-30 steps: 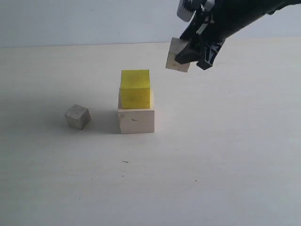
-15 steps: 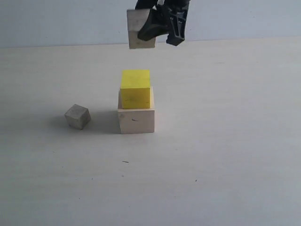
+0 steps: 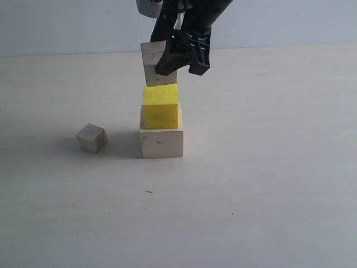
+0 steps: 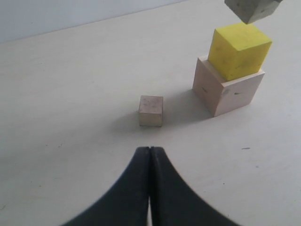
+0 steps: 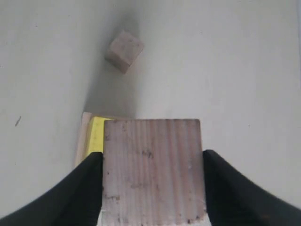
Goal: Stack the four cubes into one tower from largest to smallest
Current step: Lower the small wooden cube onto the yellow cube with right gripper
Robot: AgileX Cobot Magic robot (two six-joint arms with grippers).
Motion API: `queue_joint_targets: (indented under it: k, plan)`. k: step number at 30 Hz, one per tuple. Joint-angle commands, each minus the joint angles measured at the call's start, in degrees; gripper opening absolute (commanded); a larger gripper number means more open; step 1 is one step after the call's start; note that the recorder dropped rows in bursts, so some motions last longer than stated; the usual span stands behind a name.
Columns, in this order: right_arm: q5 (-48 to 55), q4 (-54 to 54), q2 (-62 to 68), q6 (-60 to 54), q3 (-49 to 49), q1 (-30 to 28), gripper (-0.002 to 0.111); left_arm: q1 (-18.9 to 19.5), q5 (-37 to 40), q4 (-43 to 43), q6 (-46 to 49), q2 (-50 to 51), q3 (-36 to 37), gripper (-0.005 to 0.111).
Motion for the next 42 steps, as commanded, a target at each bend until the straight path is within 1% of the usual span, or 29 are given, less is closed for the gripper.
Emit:
queue_joint_targets:
  k: [1,7,22,29,42]
  plan:
    - [0.3,0.7,0.3,0.6,-0.7,0.0,0.000,0.1,-0.2,-0.4,-0.4,-0.5,0.3,0.000]
    - [-0.7,0.4,0.3,5.5,-0.7,-0.1,0.000,0.1,-0.2,-0.4,-0.4,-0.5,0.3,0.000]
    - [-1.0,0.8,0.3,6.4,1.1,-0.1,0.000,0.1,-0.2,-0.1,-0.4,-0.4,0.3,0.000]
    - [-3.1,1.2,0.3,6.2,3.6,-0.1,0.000,0.1,-0.2,-0.1,-0.4,-0.4,0.3,0.000]
    - [-3.1,2.0,0.3,6.2,3.6,-0.1,0.000,0.1,-0.2,0.0,-0.4,-0.4,0.3,0.000]
